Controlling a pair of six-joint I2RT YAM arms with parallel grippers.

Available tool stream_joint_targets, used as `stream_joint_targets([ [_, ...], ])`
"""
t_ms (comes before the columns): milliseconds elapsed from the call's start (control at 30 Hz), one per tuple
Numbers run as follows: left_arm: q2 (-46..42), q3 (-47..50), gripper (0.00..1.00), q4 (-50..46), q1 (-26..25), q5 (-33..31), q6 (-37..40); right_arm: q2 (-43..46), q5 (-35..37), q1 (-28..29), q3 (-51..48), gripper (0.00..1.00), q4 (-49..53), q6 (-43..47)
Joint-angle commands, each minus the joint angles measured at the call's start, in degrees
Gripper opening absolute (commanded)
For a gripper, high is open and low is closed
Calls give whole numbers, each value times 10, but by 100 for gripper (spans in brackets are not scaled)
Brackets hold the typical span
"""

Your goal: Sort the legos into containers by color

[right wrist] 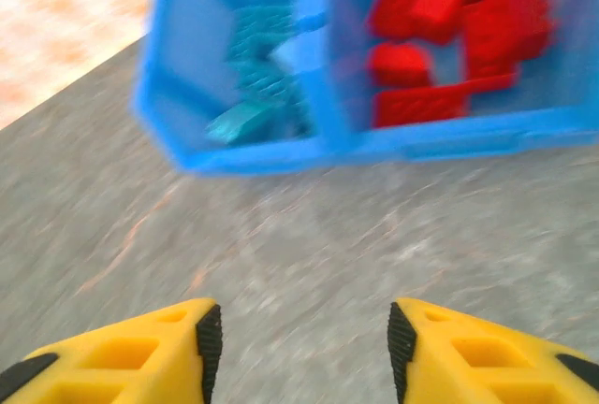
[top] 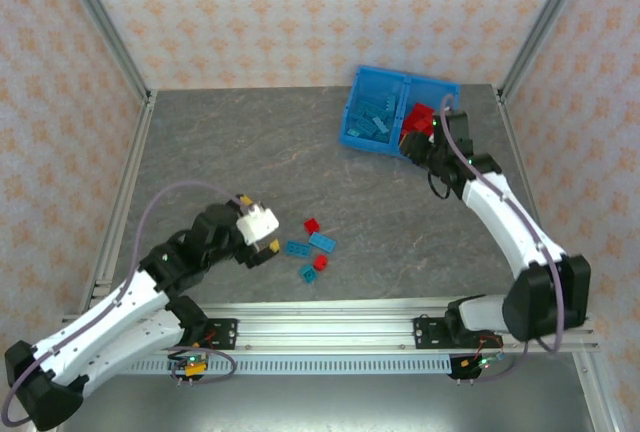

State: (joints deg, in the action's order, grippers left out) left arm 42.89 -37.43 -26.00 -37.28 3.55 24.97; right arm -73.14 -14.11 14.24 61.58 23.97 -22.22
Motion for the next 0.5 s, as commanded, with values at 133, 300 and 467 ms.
stream_joint_targets([
  [133,159,-143,100,46,11,-18,-383,63,-149,33,-64,54,102,54],
  [300,304,-205,100,-7,10,-74,-583,119,-150,33,-84,58,137,61],
  [467,437,-256,97,-49,-6,-70,-714,121,-111,33,-95,68,133,54],
])
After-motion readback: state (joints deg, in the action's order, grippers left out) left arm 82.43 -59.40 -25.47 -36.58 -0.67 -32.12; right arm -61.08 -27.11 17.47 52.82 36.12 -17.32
